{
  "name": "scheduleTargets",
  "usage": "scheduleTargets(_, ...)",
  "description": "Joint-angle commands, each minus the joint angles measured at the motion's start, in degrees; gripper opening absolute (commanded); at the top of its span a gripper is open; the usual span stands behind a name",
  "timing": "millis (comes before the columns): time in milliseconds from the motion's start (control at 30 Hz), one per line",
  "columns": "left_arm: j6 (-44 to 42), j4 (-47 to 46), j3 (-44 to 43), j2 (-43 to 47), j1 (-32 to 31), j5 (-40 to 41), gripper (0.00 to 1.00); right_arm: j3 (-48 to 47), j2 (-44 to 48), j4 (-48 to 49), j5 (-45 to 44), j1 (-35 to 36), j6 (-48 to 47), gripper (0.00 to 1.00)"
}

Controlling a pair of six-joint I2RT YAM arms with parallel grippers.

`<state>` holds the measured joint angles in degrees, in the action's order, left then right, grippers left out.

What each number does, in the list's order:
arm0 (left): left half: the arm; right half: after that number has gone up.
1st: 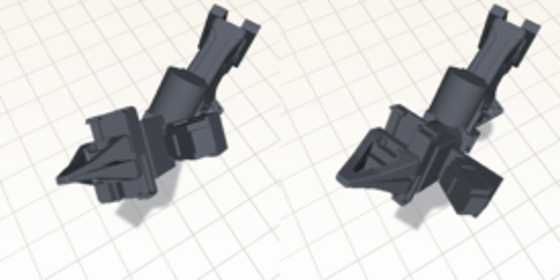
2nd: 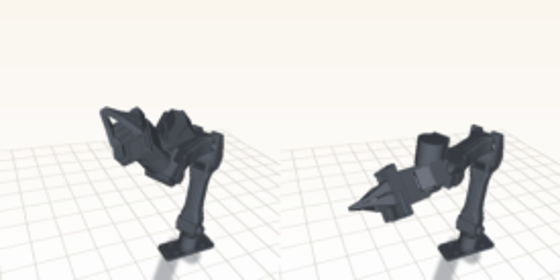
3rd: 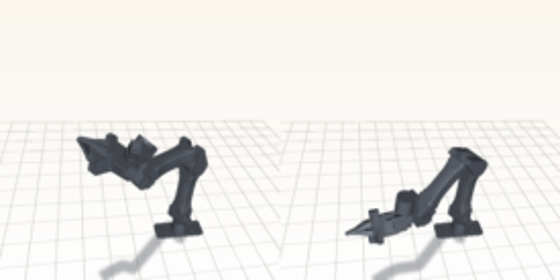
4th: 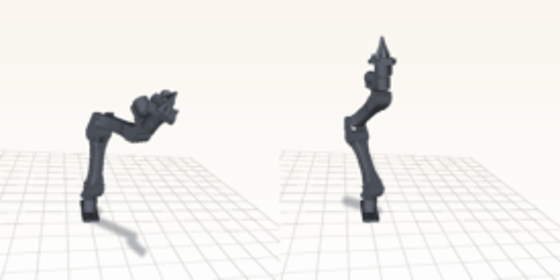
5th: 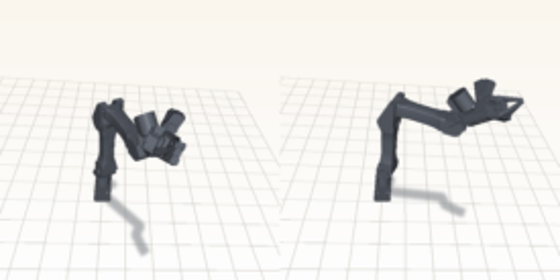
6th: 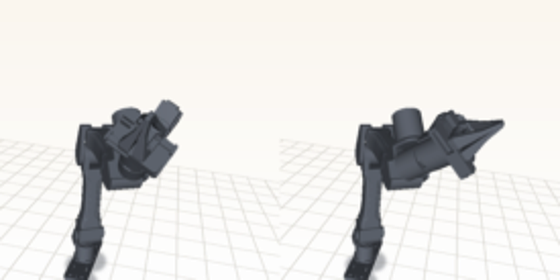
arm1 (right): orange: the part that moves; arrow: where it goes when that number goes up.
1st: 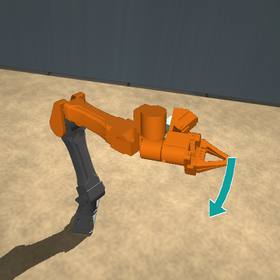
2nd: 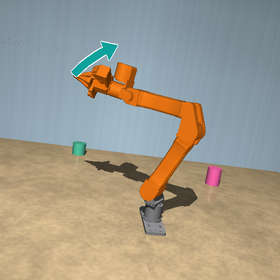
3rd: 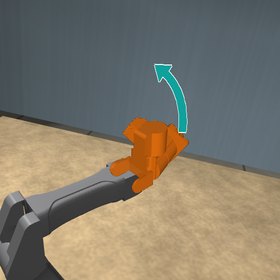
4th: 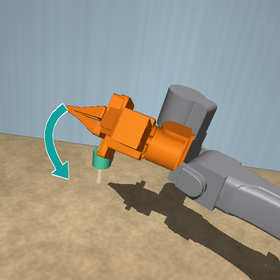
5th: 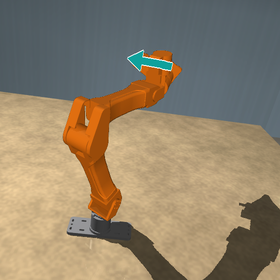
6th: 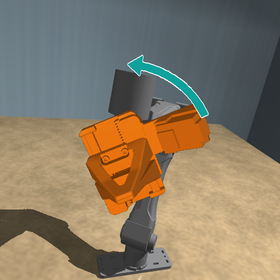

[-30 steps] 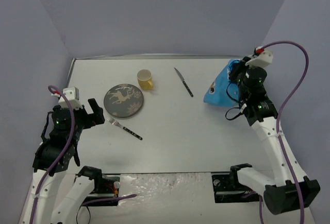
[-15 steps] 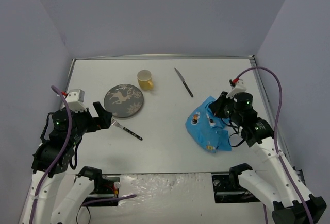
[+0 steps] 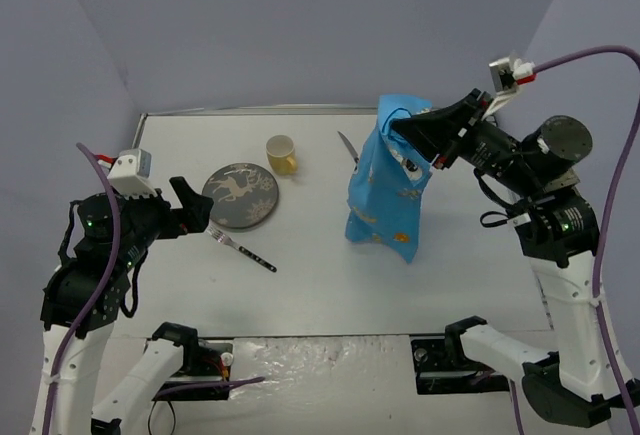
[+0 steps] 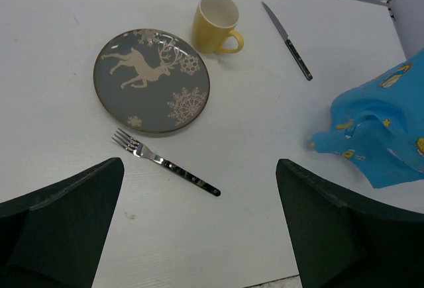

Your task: Set the dinner table for one person

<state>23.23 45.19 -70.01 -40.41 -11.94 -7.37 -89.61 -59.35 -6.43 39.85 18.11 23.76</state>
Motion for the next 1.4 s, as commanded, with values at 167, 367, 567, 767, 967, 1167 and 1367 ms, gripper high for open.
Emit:
scheduleTargets(167,-1.6,-1.2,-1.1,0.1,-0.2,-1.8,0.97,19.6,13.6,-3.4,-24.4,0.3,-5.7,0.0)
scheduleTargets(367,1.7,-4.5,7.6,0.0,-0.2,-5.9,0.97,38.4,18.6,-11.6,-54.6,0.3,-0.9,0.12)
scheduleTargets(567,6.8,-11.9,14.3,-3.2,-0.2,-11.0,0.97,47.2,16.3,-16.8,-61.1,0.7,10.2,0.31)
scheduleTargets(767,9.8,-18.0,17.0,-10.4,-2.5,-9.9,0.97,44.2,15.3,-20.0,-67.0,-0.3,15.2,0.72)
scheduleTargets(967,10.2,-20.7,12.5,-27.3,-10.3,-0.5,0.97,43.3,6.3,-12.2,-61.3,-0.8,9.7,0.76)
scheduleTargets(1167,10.9,-22.7,8.3,-40.1,-13.1,3.1,0.93,45.0,-2.6,-6.6,-53.7,-9.1,7.4,0.78)
scheduleTargets(1367,11.2,-24.4,6.3,-49.2,-16.4,5.0,0.89,50.0,-4.5,-0.8,-44.5,-16.2,7.7,0.79)
